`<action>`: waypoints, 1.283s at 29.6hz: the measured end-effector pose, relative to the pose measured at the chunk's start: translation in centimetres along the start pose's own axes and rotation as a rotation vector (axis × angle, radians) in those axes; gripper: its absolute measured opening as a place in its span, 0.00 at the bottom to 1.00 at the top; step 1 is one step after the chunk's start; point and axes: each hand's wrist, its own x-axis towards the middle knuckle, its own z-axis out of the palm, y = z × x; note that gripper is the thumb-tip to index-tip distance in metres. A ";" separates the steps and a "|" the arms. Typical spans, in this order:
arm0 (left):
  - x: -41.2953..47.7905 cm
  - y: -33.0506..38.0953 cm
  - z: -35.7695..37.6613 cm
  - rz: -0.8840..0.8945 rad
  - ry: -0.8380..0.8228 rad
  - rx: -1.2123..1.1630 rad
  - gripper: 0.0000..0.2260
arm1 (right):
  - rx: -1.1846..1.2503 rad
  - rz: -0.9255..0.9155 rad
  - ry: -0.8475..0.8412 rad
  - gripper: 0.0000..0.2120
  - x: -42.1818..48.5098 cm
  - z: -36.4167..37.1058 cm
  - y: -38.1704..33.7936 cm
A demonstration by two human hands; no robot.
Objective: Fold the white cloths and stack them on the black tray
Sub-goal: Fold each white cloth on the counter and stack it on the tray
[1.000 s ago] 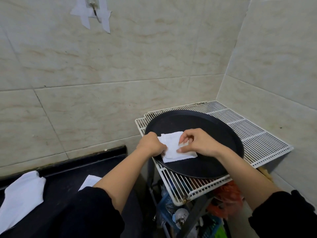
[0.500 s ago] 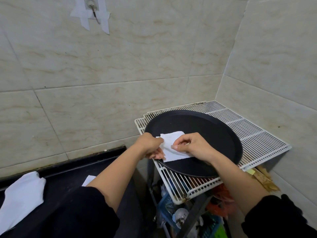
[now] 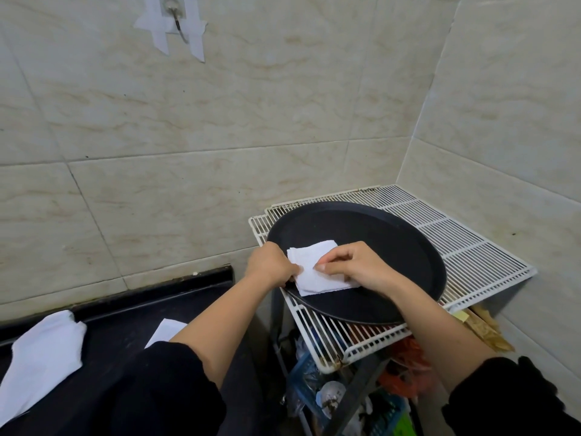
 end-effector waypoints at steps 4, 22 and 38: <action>-0.1 -0.2 0.3 0.068 0.044 0.098 0.13 | -0.273 0.019 0.203 0.07 1.2 0.1 0.7; -4.1 -16.1 -7.6 -0.037 0.574 -0.288 0.09 | -0.232 -0.192 0.015 0.05 4.7 15.7 -8.4; -11.8 -32.8 0.4 -0.315 0.096 -0.146 0.03 | -0.370 0.219 -0.344 0.12 3.2 33.1 3.8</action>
